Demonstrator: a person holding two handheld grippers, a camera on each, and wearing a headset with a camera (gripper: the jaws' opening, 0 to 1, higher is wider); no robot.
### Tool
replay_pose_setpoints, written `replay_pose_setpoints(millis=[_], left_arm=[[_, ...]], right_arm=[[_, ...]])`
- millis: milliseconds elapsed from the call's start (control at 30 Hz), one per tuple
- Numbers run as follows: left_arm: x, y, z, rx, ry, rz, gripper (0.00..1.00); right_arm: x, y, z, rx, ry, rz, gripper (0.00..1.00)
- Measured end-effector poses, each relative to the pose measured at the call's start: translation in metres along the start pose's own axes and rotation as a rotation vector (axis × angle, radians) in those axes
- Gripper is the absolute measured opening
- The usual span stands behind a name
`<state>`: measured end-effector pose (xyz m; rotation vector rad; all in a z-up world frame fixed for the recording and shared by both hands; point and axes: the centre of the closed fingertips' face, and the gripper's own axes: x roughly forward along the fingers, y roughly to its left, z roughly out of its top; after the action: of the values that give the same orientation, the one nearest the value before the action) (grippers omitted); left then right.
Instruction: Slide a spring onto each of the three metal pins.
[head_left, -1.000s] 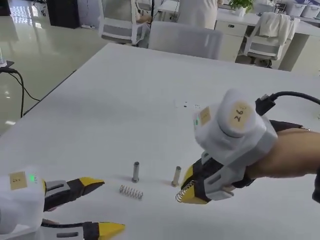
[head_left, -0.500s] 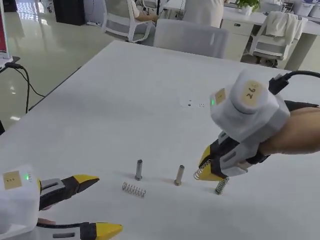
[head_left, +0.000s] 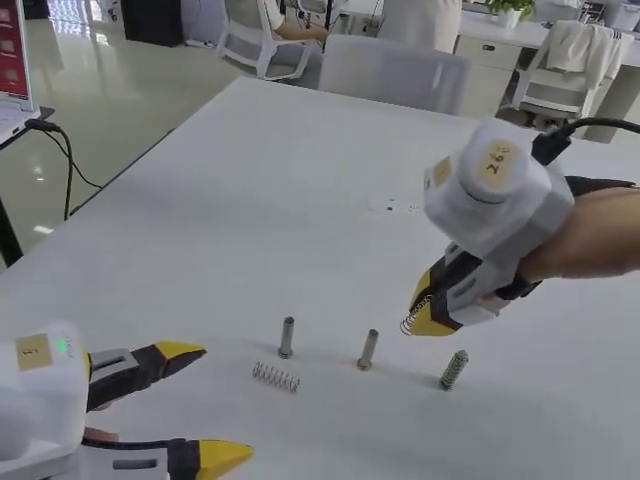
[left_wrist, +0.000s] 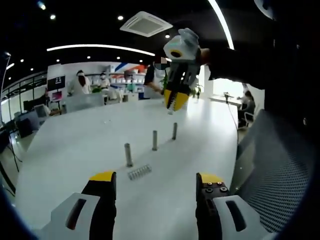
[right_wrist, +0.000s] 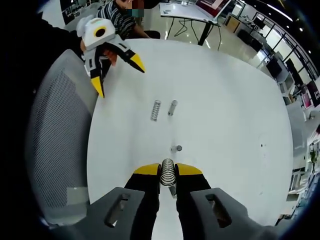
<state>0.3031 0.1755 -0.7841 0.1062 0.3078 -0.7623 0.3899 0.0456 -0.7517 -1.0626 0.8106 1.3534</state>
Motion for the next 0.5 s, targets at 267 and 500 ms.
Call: replay_pose_setpoints(millis=[267,500], left_arm=[[0.0,-0.001,0.0,0.005,0.003,-0.005,0.59],[-0.001,-0.001,0.001,0.013,0.007,-0.004,0.59]], right_arm=[[0.0,-0.008,0.001,-0.008,0.017,0.009,0.09],[0.0,-0.011,0.003,-0.019,0.03,0.015,0.09]])
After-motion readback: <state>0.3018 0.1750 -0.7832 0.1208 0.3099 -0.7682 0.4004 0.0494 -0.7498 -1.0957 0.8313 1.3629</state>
